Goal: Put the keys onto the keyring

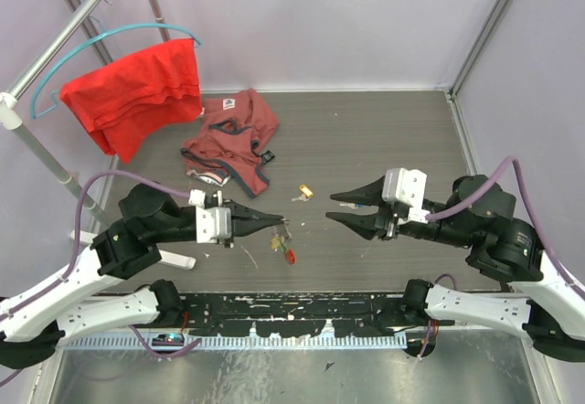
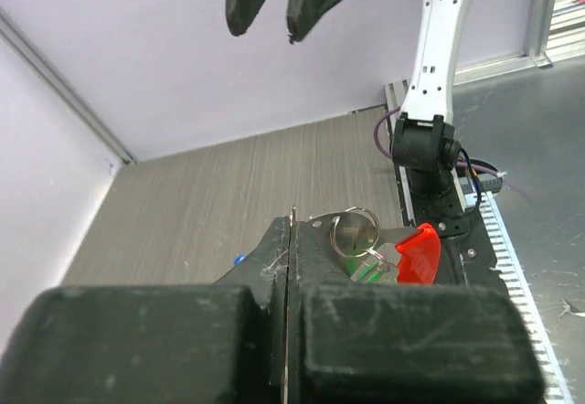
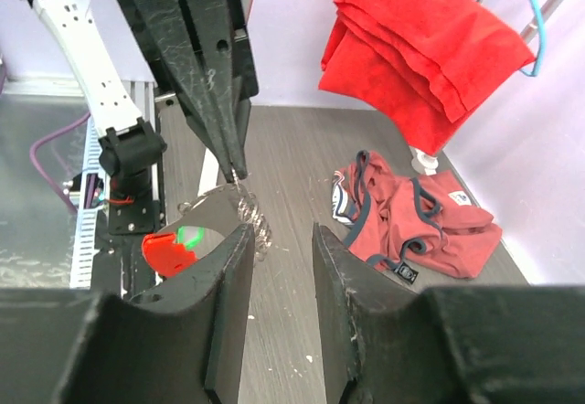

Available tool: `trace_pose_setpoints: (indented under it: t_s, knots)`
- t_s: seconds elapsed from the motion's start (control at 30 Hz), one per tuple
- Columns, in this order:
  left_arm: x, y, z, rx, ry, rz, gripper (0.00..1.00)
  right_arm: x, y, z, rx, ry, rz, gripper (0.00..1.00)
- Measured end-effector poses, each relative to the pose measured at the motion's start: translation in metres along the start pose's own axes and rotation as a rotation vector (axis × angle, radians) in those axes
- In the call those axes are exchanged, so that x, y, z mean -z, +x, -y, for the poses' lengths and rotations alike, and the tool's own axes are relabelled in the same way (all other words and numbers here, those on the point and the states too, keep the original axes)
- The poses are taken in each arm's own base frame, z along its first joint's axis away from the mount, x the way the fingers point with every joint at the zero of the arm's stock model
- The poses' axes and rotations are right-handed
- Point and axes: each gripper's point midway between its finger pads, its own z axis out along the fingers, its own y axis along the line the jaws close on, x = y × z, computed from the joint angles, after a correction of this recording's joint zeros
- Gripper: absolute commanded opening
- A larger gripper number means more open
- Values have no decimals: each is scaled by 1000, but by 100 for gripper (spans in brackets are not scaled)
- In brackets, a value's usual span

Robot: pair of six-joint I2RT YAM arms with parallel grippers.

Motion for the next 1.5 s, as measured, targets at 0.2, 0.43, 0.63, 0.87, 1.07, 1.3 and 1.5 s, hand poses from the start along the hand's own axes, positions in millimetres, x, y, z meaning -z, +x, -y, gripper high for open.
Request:
trace_pose_setpoints:
  t_s: [0.2, 0.43, 0.63, 0.87, 1.07, 1.3, 1.5]
  knots:
    - [4, -12, 9, -76, 42, 85, 0, 2, -6, 5, -24, 39, 38, 38]
    - [13, -33, 20, -224, 100, 169, 0, -6, 3, 6, -47, 46, 13, 38]
    - [20, -35, 28, -375, 133, 210, 0, -7, 7, 7, -57, 56, 3, 38]
    - [22, -31, 34, -516, 174, 229, 0, -8, 12, 9, -60, 69, -10, 38]
    - [23, -17, 43, -613, 238, 198, 0, -10, 19, 15, -69, 104, -37, 38]
    - [29, -14, 48, -698, 285, 168, 0, -20, 41, 24, -86, 158, -126, 38]
    - [35, -13, 49, -755, 292, 158, 0, -29, 64, 35, -96, 218, -218, 42]
